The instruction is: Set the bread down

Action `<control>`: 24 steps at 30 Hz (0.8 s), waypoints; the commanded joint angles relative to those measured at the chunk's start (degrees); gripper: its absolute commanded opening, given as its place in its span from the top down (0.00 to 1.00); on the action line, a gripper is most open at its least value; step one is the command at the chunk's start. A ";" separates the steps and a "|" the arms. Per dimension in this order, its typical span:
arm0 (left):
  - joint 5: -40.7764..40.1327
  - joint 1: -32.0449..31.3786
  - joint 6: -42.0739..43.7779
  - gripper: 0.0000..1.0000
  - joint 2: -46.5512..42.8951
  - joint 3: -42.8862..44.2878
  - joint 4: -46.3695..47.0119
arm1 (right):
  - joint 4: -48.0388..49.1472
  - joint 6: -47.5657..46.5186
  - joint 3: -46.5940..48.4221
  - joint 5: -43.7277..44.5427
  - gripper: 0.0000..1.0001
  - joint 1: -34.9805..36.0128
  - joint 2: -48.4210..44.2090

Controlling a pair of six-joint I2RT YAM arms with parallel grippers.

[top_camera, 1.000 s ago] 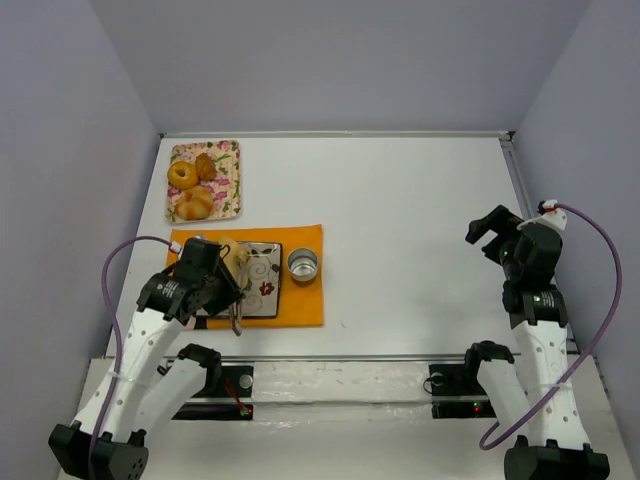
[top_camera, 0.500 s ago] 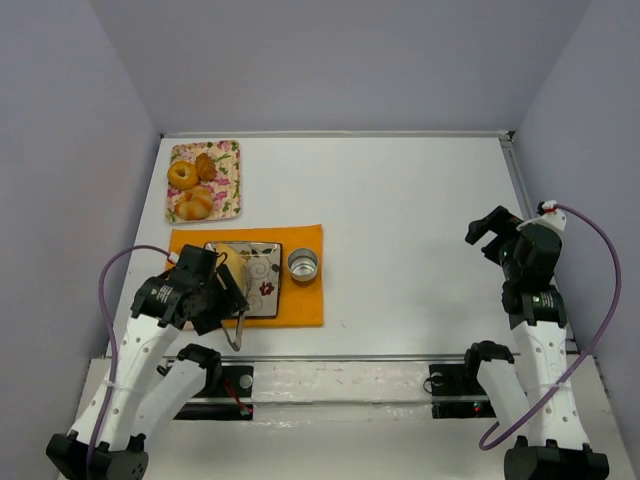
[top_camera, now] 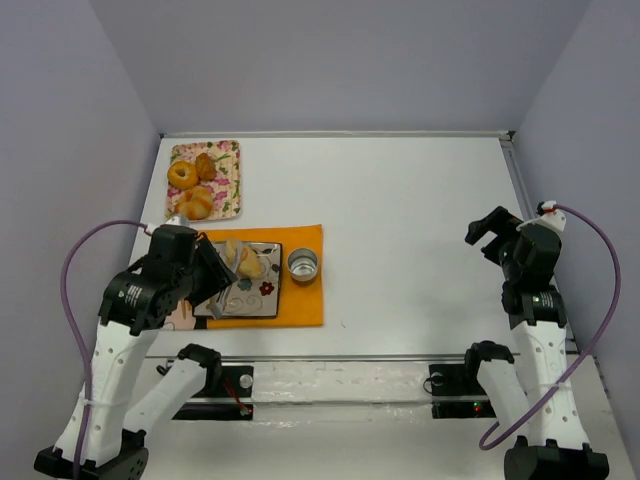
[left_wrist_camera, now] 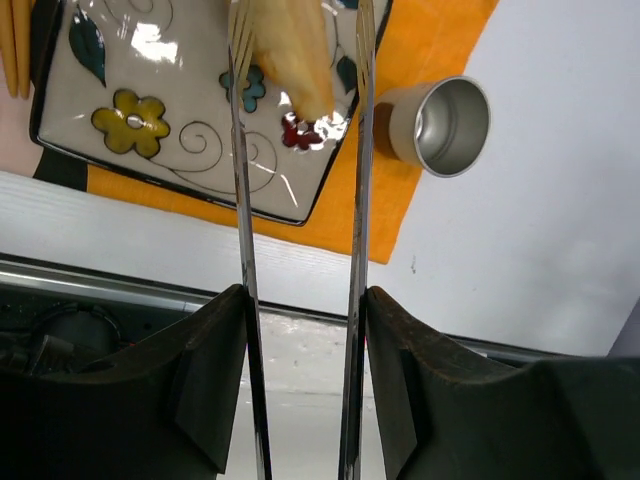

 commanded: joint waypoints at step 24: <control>-20.35 -6.50 8.47 0.45 31.60 15.79 53.50 | 3.79 -1.11 0.19 -0.56 0.00 0.33 0.44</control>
